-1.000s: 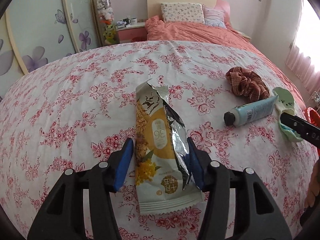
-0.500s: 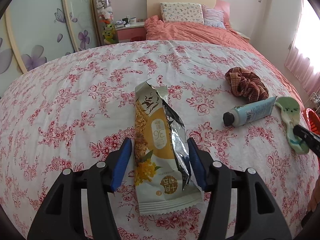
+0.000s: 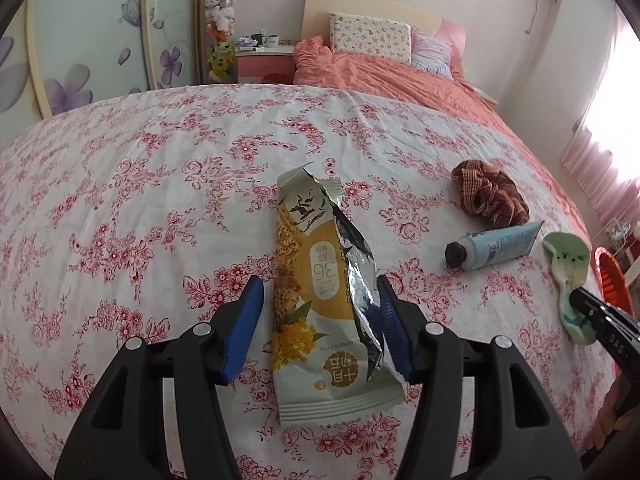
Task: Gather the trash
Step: 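Lift the snack wrapper with the left gripper while the right lifts the green sock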
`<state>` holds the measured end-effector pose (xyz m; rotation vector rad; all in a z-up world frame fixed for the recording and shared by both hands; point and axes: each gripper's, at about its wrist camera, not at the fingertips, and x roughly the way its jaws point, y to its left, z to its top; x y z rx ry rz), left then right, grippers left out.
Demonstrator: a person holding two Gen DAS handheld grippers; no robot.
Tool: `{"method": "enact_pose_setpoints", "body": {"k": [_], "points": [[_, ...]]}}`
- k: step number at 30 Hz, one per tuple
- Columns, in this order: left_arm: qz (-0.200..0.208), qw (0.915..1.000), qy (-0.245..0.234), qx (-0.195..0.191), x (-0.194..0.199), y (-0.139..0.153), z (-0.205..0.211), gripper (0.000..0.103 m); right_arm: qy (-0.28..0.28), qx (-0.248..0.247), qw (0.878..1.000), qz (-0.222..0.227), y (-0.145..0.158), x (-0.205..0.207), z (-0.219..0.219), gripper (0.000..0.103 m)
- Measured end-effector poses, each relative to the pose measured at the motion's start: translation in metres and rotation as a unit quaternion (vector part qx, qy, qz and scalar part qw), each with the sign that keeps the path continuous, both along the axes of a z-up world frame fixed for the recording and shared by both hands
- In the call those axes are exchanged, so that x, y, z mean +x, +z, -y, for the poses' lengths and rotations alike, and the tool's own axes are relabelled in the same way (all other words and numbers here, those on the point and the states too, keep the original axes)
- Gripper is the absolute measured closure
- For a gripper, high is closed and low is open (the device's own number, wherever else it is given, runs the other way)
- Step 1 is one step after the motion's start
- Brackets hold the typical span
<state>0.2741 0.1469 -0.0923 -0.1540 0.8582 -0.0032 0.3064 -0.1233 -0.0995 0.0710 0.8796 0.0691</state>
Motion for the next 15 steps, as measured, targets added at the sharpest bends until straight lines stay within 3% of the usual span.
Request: {"method": "enact_pose_setpoints", "body": {"k": [8,15], "points": [[-0.007,0.9995,0.005,0.03,0.0031,0.0003,0.0084,0.046,0.0,0.004,1.0,0.0,-0.0004,-0.0006,0.0027,0.097],[-0.005,0.9998,0.005,0.019,0.003,0.0001,0.0054,0.046,0.0,0.008,1.0,0.0,-0.0006,-0.0001,0.0027,0.097]]}}
